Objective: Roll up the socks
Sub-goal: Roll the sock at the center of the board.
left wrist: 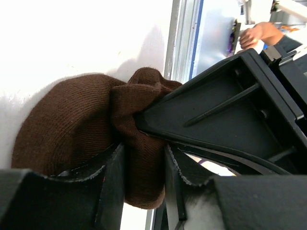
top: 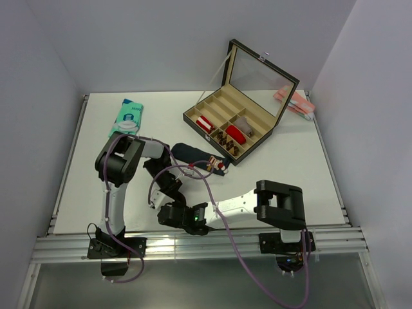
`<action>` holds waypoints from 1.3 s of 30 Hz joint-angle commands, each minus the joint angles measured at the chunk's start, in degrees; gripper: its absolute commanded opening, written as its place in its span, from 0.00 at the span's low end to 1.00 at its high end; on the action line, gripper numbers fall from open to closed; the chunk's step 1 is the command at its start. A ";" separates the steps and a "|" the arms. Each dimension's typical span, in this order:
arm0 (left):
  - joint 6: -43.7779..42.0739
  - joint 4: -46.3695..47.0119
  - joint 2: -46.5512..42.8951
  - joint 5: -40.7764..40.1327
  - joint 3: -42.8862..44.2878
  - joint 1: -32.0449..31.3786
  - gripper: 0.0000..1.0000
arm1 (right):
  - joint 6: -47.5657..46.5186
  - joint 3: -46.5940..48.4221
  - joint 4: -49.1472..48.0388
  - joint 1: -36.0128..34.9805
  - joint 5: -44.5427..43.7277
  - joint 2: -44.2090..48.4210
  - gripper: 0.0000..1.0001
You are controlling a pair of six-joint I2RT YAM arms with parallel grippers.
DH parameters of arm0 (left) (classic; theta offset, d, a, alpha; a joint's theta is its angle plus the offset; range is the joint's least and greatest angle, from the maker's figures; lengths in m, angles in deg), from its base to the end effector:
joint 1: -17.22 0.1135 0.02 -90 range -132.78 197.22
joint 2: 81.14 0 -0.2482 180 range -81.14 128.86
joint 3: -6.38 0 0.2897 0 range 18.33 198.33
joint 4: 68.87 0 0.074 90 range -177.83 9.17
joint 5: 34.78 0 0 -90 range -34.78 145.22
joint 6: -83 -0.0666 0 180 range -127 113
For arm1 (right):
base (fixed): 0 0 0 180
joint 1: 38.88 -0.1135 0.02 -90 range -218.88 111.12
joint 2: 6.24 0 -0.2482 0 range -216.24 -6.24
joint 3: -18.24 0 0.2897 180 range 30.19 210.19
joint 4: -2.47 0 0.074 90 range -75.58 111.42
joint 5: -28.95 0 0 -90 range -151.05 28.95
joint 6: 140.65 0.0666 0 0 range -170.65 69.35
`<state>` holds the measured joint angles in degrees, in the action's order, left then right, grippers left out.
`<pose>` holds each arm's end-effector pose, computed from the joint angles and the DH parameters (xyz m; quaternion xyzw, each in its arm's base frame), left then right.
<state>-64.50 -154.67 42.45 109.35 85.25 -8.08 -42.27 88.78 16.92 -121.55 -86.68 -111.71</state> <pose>0.2389 -0.1726 0.0305 -0.4343 -0.7308 0.4956 0.1779 0.0810 0.4040 0.0851 -0.4908 0.7754 0.0958 0.3855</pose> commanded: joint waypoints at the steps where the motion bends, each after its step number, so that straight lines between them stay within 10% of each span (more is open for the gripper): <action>1: -1.58 8.71 -2.82 -7.72 1.46 1.04 0.40 | 0.67 -0.49 3.47 0.32 1.55 -2.64 0.13; 27: -3.86 1.86 -5.99 -8.08 12.54 13.51 0.40 | -0.12 0.30 8.04 1.72 7.43 -1.67 0.07; 39: 10.73 21.89 -17.23 -11.33 4.37 16.68 0.34 | 1.02 6.18 19.29 10.68 25.34 0.62 0.06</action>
<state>-59.36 -140.22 30.67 98.66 91.00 8.01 -42.66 93.98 25.51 -113.49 -71.75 -111.36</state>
